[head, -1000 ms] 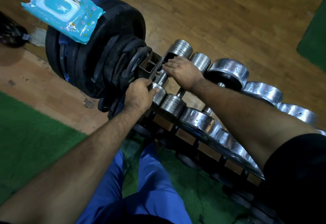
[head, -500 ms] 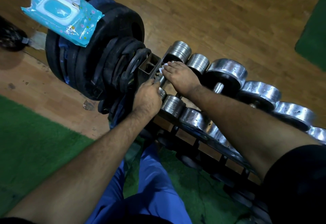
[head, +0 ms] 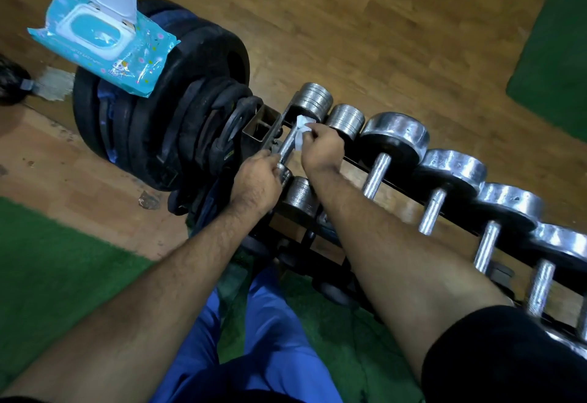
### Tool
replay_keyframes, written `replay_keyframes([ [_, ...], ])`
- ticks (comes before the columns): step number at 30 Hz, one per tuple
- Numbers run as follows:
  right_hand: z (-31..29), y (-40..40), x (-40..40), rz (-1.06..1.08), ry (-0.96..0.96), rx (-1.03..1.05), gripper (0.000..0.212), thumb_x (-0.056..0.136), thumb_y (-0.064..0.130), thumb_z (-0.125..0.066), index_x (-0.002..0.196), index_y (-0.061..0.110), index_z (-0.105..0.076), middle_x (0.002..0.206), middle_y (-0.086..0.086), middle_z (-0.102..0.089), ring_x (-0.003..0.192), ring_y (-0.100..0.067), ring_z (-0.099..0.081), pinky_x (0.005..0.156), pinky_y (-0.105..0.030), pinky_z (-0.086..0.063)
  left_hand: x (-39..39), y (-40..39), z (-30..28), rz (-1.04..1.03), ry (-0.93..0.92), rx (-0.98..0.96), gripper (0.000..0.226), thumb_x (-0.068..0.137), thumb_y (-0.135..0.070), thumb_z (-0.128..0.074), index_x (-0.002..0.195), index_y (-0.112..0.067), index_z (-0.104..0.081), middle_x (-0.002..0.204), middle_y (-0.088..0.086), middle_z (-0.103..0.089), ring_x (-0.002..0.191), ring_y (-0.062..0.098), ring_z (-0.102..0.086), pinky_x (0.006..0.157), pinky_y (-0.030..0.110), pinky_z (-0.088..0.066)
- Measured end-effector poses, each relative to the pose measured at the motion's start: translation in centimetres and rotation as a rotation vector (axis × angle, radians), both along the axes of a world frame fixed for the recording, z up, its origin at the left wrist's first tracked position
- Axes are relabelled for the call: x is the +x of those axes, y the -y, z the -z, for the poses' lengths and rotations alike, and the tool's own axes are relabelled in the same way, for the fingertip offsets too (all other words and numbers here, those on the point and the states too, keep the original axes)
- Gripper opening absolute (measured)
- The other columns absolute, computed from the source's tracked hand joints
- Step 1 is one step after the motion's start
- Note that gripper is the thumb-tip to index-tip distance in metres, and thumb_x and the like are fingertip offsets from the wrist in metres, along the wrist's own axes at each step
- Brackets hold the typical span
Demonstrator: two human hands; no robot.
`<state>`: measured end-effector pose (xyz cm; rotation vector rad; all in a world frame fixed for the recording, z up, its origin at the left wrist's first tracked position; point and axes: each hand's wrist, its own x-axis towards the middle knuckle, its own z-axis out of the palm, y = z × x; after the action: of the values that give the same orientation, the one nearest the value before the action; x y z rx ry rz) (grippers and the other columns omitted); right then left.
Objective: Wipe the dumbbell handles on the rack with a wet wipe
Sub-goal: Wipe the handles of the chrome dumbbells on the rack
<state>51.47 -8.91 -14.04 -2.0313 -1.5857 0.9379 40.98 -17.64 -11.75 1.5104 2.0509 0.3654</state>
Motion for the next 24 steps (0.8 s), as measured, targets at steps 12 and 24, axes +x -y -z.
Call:
replay_keyframes([
  [12,1.5,-1.3,-2.7,0.475,-0.418,-0.252,0.015,0.090,0.020,-0.066,0.076,0.023,-0.067,0.067,0.004,-0.064,0.073,-0.022,-0.068,0.069,-0.036,-0.058,-0.7,0.2,0.8,0.009,0.060,0.038,0.031,0.093,-0.013,-0.056,0.123,-0.012,-0.066,0.120,0.001,-0.061,0.106,0.024,-0.060,0.087,0.037,-0.052],
  [24,0.4,-2.8,-2.0,0.520,-0.362,-0.374,0.014,0.083,0.017,-0.077,0.076,0.018,-0.065,0.071,-0.003,-0.067,0.063,-0.020,-0.067,0.061,-0.028,-0.058,-0.7,1.1,0.0,-0.101,0.147,0.074,0.045,0.094,-0.016,-0.060,0.138,-0.010,-0.049,0.136,0.004,-0.054,0.116,0.022,-0.056,0.092,0.030,-0.046],
])
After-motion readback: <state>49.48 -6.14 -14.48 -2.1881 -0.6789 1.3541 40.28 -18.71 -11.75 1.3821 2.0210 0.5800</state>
